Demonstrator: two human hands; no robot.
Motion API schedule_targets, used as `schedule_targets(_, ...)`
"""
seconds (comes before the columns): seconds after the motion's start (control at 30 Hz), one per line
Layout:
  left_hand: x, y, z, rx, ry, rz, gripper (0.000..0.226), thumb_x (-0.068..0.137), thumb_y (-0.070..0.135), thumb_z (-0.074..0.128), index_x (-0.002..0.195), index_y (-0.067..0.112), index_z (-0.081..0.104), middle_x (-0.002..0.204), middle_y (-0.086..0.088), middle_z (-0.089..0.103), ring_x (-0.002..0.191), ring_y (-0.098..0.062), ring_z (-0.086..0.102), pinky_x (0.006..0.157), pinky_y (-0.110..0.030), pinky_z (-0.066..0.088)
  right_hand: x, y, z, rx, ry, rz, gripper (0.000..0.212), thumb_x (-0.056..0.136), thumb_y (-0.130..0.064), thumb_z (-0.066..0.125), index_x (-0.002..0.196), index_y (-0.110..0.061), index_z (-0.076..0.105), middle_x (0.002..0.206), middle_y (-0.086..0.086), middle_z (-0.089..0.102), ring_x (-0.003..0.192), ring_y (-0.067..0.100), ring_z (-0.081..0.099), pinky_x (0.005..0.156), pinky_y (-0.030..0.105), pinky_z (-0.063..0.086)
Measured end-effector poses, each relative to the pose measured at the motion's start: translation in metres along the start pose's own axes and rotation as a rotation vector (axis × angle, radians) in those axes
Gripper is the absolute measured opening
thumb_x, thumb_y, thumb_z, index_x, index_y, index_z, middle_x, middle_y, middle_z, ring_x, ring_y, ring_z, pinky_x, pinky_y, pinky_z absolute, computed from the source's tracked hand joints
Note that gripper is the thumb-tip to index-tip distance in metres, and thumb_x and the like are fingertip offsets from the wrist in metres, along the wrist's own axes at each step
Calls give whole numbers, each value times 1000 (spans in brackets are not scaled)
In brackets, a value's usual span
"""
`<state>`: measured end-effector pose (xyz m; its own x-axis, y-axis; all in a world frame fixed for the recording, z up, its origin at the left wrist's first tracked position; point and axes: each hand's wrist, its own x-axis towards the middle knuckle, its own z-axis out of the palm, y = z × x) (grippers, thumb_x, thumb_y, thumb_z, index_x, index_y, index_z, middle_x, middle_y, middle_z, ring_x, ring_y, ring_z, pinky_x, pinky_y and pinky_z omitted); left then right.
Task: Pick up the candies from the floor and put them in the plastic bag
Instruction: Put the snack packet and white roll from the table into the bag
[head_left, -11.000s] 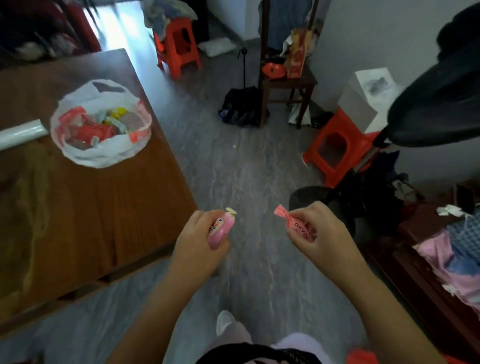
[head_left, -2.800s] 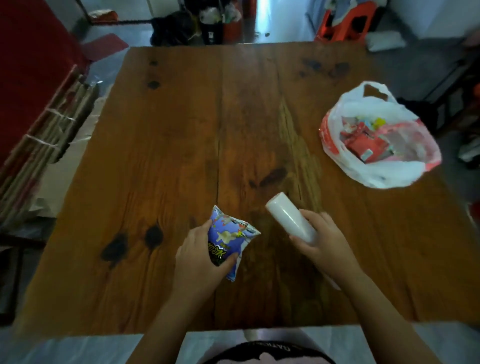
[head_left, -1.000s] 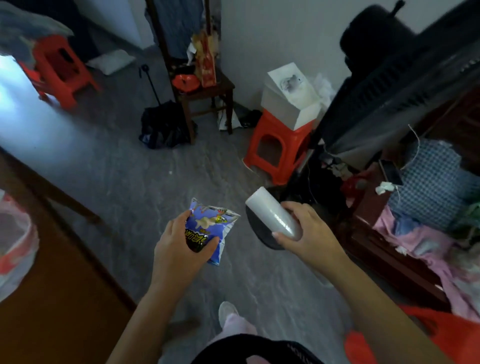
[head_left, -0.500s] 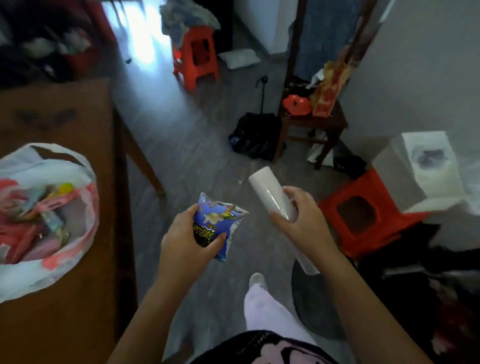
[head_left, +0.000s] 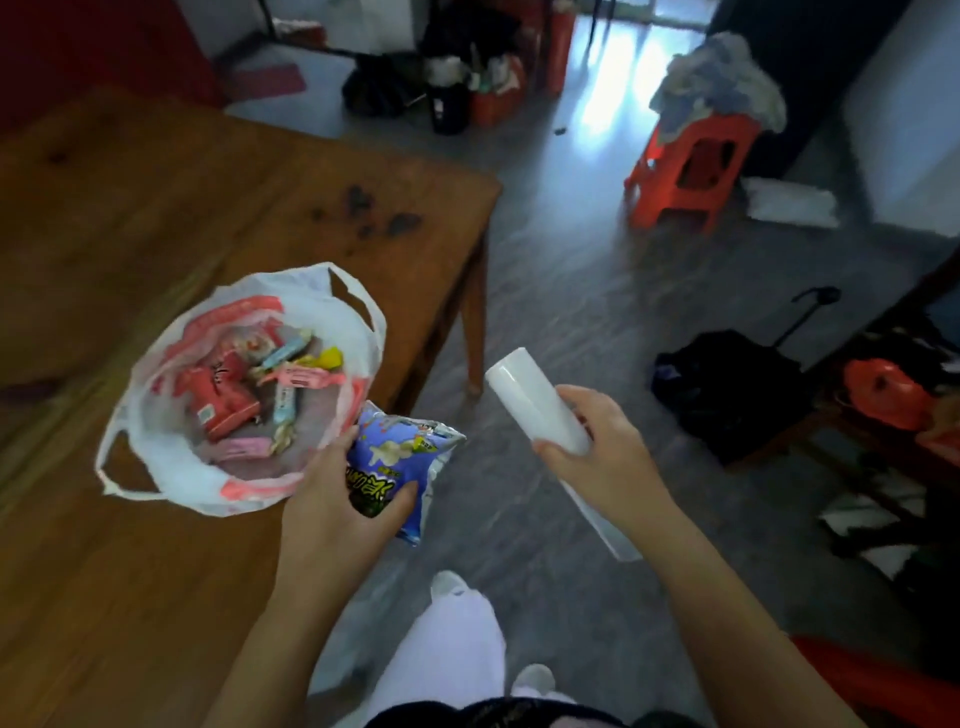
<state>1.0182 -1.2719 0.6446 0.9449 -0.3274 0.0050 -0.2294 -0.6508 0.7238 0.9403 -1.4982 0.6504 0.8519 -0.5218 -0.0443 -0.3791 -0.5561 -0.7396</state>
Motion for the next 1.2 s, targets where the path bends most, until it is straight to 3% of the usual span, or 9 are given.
schedule_targets(0.2,63,-37,-29,128,138,-146,73,69,31,76,131,14,41,125,-12,52,113,-28,47,93,-42,39,87,-35,42,-61,-191,-133,57,75,-34,68,124,-24,39,122,1,48,98,10,48,65,8,35)
schedule_targets(0.33,112,-68,-53,158,207,-217,77,67,34,77,131,14,40,126,-14,53,112,-33,49,93,-49,41,140,-76,69,-102,-287,-247,58,76,-35,68,124,-26,38,121,-5,46,96,7,47,59,4,35)
schedule_targets(0.47,160,-80,-67,234,267,-195,79,68,38,76,133,11,40,133,-14,47,120,-32,42,99,-45,33,184,-115,94,-104,-355,-337,54,76,-36,67,123,-28,40,110,-13,41,90,8,50,73,16,47)
schedule_targets(0.67,214,-98,-74,343,128,-183,81,69,40,73,137,16,34,127,-9,42,116,-28,37,99,-37,31,222,-141,122,-83,-450,-380,54,76,-31,67,123,-27,42,110,-9,43,92,9,50,77,25,48)
schedule_targets(0.77,227,-109,-77,417,108,-151,81,67,37,75,134,11,38,130,-12,48,118,-32,39,102,-40,29,234,-149,132,-58,-494,-418,53,76,-30,67,122,-28,42,111,-9,44,93,8,50,77,25,47)
schedule_targets(0.93,221,-111,-76,489,170,-186,70,59,34,82,118,6,57,115,-19,60,104,-43,53,89,-51,42,247,-159,143,-73,-591,-526,54,77,-31,66,124,-28,40,111,-9,42,93,9,49,78,27,50)
schedule_targets(1.07,194,-98,-75,419,338,-347,50,72,45,63,110,12,62,117,-18,59,105,-41,52,87,-51,43,265,-168,148,-76,-669,-651,55,77,-31,66,126,-26,40,117,-9,43,100,7,48,73,13,41)
schedule_targets(1.13,171,-91,-75,369,428,-420,51,76,48,46,109,13,62,112,-15,60,100,-38,55,83,-49,47,272,-180,151,-79,-702,-720,57,78,-30,66,127,-25,39,122,-5,44,101,7,46,69,9,38)
schedule_targets(1.2,146,-86,-70,343,507,-471,50,76,45,44,105,10,63,108,-16,62,96,-38,58,78,-48,49,275,-192,154,-60,-725,-783,58,78,-29,66,128,-24,38,126,-2,44,101,7,45,69,10,38)
